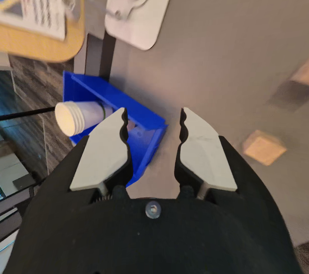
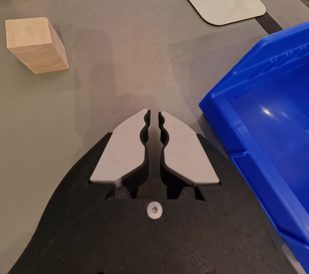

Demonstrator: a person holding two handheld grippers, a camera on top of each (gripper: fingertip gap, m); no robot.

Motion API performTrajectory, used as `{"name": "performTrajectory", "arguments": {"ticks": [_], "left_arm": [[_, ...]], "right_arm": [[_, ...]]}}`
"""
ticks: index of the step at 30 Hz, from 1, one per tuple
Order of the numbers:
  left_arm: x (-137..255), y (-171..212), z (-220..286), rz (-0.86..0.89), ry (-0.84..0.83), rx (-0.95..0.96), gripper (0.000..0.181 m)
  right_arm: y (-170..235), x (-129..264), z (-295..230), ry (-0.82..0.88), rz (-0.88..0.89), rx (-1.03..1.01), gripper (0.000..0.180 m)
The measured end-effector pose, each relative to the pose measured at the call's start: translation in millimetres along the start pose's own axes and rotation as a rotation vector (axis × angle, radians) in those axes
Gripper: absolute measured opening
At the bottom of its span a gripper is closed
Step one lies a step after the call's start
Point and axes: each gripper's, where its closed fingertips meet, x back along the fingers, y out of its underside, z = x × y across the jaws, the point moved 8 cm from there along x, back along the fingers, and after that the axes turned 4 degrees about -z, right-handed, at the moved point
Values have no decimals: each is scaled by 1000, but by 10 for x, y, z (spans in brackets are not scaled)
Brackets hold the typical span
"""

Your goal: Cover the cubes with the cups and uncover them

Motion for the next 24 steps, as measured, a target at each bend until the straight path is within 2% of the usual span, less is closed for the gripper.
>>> {"name": "performTrajectory", "arguments": {"ticks": [1,4,8,15,24], "left_arm": [[-73,158,-150,-13,-2,11,59],[-375,564,-481,-58,20,-10,59],[-809,876,-712,-87,79,-62,60],[-1418,1094,-878,-114,181,-105,62],[-1782,1210,-970,-91,226,-127,63]], "right_arm": [[1,1,4,3,0,-1,9],[5,0,11,12,-2,0,9],[9,-11,4,19,-14,11,7],[15,-33,-8,26,-36,27,6],[22,-53,-7,37,-54,36,4]]}}
